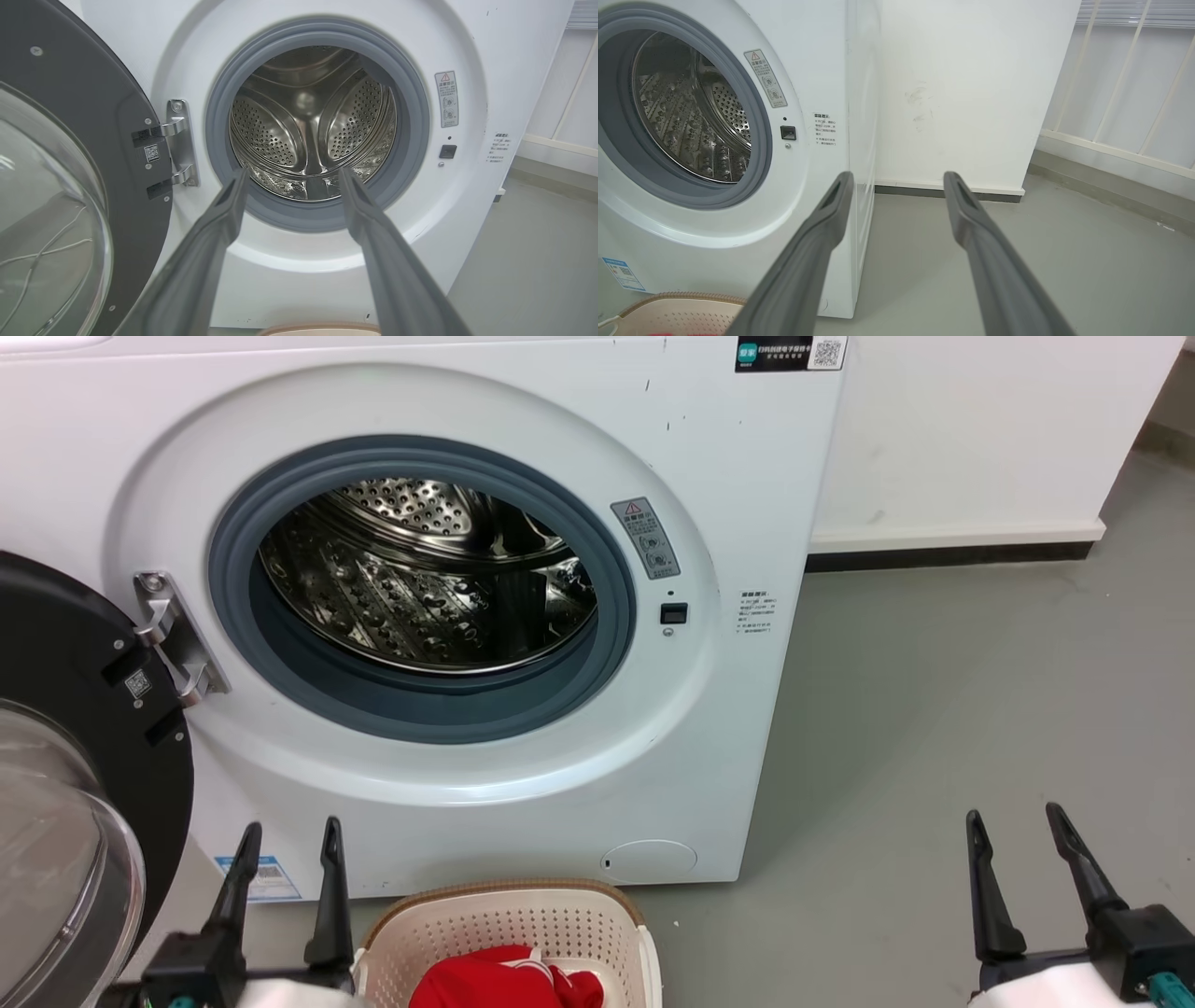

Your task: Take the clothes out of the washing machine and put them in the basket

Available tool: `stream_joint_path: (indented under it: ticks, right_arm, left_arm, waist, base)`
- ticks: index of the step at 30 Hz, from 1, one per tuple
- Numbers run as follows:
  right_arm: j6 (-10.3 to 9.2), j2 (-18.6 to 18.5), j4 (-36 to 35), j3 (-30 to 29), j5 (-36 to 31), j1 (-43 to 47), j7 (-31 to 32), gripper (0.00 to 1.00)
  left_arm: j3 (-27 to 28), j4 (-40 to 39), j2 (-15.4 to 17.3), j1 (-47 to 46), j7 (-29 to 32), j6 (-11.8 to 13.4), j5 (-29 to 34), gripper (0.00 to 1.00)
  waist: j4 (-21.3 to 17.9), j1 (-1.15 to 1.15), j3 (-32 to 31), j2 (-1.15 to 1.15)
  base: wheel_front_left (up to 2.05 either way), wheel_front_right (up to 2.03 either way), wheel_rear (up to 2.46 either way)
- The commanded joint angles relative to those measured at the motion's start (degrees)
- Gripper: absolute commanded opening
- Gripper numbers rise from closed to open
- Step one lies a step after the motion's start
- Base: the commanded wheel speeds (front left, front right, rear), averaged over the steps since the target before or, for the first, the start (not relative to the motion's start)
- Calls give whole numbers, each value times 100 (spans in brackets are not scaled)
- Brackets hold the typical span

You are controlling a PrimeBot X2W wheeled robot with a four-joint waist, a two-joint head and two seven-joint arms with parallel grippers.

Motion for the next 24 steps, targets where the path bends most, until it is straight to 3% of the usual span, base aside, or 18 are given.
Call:
stream_joint_path:
  ticks: [1, 6, 12, 24]
  right_arm:
    - [-8, 4, -27, -1, 42, 127, -13, 100]
    - [-8, 6, -26, 26, 104, 214, -13, 100]
    - [-8, 6, -28, 66, 171, 153, -13, 100]
    - [-8, 6, 15, 122, 204, 77, -13, 100]
  left_arm:
    - [86, -75, -108, 179, -15, -71, 123, 100]
    - [217, -69, -308, 431, -15, -231, 398, 100]
    - [407, -14, -504, 560, -15, -239, 551, 100]
    - [571, 29, -630, 411, -15, -383, 776, 100]
  waist:
    - [-41, 2, -41, 0]
    - [-96, 2, -84, 0]
    - [-162, 2, -108, 0]
    - [-154, 2, -94, 0]
  base:
    - [0, 0, 0]
    - [0, 0, 0]
    - [0, 0, 0]
    - [0, 0, 0]
